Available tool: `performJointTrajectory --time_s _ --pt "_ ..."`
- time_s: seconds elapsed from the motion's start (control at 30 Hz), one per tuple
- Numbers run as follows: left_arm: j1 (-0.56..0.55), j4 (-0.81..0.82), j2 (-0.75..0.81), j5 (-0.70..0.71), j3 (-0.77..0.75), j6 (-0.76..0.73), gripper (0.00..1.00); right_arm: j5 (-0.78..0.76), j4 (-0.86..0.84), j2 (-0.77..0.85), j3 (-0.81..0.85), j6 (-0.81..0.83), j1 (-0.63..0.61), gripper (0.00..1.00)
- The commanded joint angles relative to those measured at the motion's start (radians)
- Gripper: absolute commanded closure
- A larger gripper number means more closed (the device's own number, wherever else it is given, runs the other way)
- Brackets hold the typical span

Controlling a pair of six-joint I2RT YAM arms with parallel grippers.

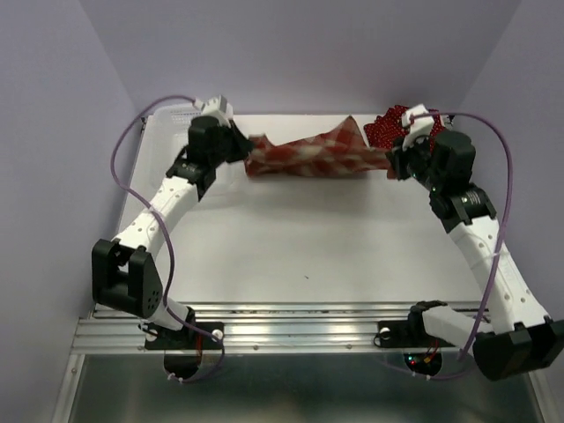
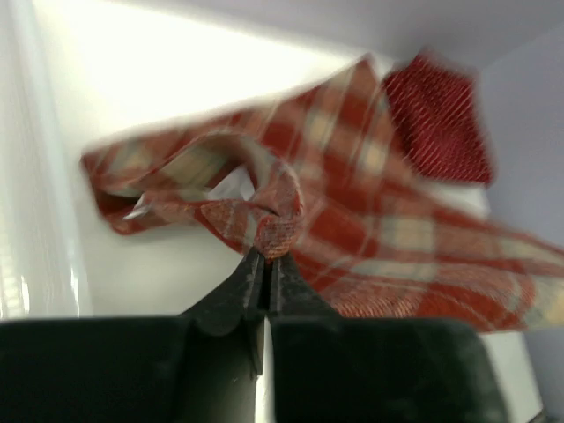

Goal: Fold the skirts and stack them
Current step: Flatten the skirt out, then fold the skirt

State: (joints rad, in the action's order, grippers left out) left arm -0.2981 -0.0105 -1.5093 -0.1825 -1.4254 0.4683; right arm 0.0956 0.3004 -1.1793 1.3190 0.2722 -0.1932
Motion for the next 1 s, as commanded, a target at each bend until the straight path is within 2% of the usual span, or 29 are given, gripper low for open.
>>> performJointTrajectory --time_s 0.0,0.03,0.07,0.17,0.2,0.23,0.27,0.3,0.33,0.37,0.47,0.53,0.6,0.83,0.97 --pt "-0.061 0.070 0.087 0.049 0.382 0.045 0.84 0.131 0.092 0.226 -0.214 -0.123 0.024 0.84" --pt "-0.109 0.054 0.116 0.063 0.495 0.053 0.81 0.172 0.121 0.269 -0.277 -0.157 0.024 0.82" --pt "-0.133 0.031 0.186 0.081 0.535 0.061 0.80 0.197 0.128 0.359 -0.294 -0.160 0.024 0.74" --pt "-0.194 -0.115 0.329 0.153 0.635 0.102 0.65 0.367 0.131 0.483 -0.296 -0.145 0.024 0.63" --pt "-0.203 -0.171 0.430 0.172 0.661 0.137 0.42 0.413 0.117 0.553 -0.297 -0.152 0.024 0.56" --pt "-0.205 -0.198 0.476 0.172 0.672 0.160 0.32 0.476 0.065 0.587 -0.305 -0.171 0.024 0.51" --pt "-0.205 -0.215 0.563 0.172 0.681 0.174 0.02 0.490 0.028 0.616 -0.316 -0.215 0.024 0.31" --pt "-0.207 -0.232 0.602 0.207 0.687 0.187 0.01 0.493 0.005 0.657 -0.339 -0.232 0.024 0.23" --pt "-0.208 -0.261 0.659 0.215 0.692 0.208 0.01 0.472 -0.024 0.667 -0.345 -0.260 0.024 0.05" --pt "-0.208 -0.272 0.678 0.222 0.691 0.216 0.01 0.449 -0.024 0.667 -0.345 -0.269 0.024 0.00" --pt "-0.208 -0.301 0.710 0.265 0.694 0.239 0.01 0.395 0.015 0.591 -0.305 -0.349 0.024 0.00" --pt "-0.207 -0.286 0.696 0.314 0.703 0.245 0.01 0.423 0.041 0.484 -0.284 -0.373 0.024 0.00" --pt "-0.207 -0.235 0.626 0.313 0.691 0.224 0.01 0.431 0.054 0.411 -0.282 -0.383 0.024 0.00" --pt "-0.207 -0.079 0.331 0.249 0.570 0.173 0.01 0.199 0.006 0.169 -0.337 -0.521 0.024 0.00" --pt "-0.205 0.003 0.181 0.265 0.537 0.155 0.01 0.178 -0.010 0.067 -0.371 -0.591 0.024 0.00"
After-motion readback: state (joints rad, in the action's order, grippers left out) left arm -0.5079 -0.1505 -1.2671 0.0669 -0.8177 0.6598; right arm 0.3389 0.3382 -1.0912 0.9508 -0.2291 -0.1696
